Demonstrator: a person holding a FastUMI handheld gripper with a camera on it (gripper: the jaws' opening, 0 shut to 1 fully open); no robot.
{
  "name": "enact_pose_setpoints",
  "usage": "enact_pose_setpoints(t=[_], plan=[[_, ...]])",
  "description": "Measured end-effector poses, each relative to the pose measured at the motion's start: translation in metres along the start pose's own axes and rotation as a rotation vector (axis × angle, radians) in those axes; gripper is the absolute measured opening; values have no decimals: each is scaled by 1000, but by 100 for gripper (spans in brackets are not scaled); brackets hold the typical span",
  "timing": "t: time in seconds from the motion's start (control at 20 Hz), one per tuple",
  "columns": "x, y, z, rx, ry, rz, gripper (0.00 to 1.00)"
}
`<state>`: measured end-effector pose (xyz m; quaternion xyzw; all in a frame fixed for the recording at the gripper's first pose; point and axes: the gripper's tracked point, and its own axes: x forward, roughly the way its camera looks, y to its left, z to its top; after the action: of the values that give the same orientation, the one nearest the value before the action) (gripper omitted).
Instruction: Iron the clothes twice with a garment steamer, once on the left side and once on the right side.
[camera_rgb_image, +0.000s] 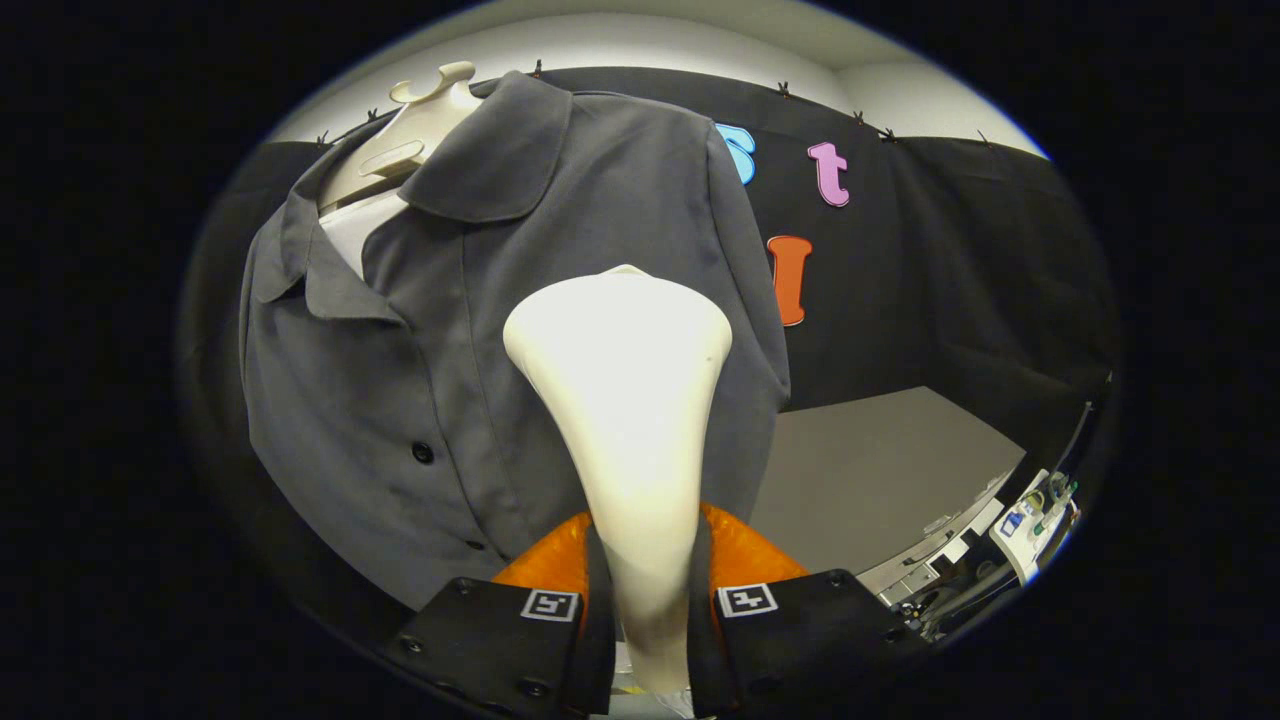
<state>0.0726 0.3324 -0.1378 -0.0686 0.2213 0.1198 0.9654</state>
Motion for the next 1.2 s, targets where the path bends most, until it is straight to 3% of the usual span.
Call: enact_pose_setpoints(t=[1.2], plan=[[32,-1,-185,-41,313,-16,37]])
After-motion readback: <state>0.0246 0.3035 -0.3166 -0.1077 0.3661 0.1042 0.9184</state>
